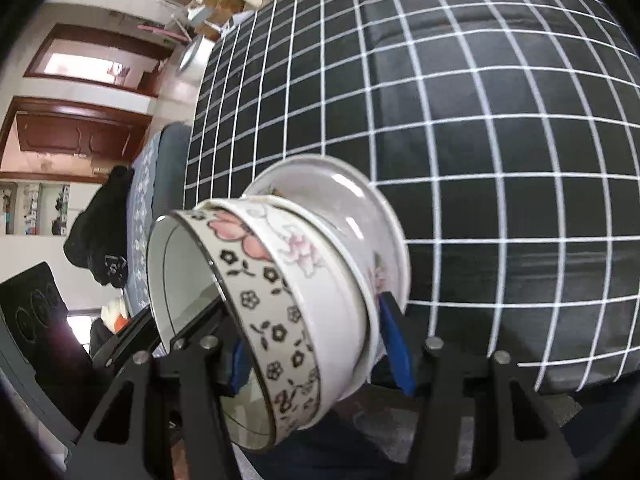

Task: Organize plates and bowls
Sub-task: 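Lift the bowl stack with both grippers and carry it over the plate stack, then lower the bowl stack onto the plate stack and open both grippers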

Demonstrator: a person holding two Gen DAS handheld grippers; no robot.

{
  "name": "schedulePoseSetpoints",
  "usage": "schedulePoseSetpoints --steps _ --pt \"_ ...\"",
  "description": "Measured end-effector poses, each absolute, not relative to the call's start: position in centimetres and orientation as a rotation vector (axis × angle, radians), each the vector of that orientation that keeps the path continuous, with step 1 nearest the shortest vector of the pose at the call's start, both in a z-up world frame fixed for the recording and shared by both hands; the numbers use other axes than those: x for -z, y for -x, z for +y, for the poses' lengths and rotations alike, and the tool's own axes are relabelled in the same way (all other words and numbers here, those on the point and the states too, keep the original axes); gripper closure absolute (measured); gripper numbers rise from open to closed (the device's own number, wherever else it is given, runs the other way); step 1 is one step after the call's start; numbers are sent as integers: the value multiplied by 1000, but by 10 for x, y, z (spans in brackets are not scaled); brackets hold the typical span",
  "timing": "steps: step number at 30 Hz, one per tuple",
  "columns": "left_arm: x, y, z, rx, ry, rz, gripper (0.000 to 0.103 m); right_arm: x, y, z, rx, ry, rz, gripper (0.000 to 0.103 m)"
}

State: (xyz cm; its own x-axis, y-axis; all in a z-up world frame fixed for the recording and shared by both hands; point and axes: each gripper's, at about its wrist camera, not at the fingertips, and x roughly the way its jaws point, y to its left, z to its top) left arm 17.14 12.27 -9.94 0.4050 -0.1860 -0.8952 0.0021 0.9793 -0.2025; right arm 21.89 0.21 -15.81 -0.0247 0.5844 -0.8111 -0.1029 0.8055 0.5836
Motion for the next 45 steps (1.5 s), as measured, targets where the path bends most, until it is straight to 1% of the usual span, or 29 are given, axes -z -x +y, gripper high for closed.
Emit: schedulePoseSetpoints --steps 7,16,27,32,35,43,44,45 --pt "118 -158 151 77 239 1167 66 165 -223 24 -583 -374 1539 43" --pt "128 -167 163 62 268 1184 66 178 -230 28 -577 -386 1576 44" --pt "133 -171 165 73 282 1172 66 176 -232 20 -603 -386 1533 45" --pt "134 -171 165 78 283 1166 66 167 -230 17 -574 -323 1484 45" --pt "135 -171 166 69 293 1171 64 162 -229 16 -560 -293 1460 45" --pt "130 -167 168 56 304 1164 63 155 -225 20 -546 -259 1418 45" --pt "128 -166 167 58 306 1159 59 151 -223 20 -543 -249 1404 45" --pt "126 -164 167 61 307 1152 58 148 -223 20 -543 -242 1392 45"
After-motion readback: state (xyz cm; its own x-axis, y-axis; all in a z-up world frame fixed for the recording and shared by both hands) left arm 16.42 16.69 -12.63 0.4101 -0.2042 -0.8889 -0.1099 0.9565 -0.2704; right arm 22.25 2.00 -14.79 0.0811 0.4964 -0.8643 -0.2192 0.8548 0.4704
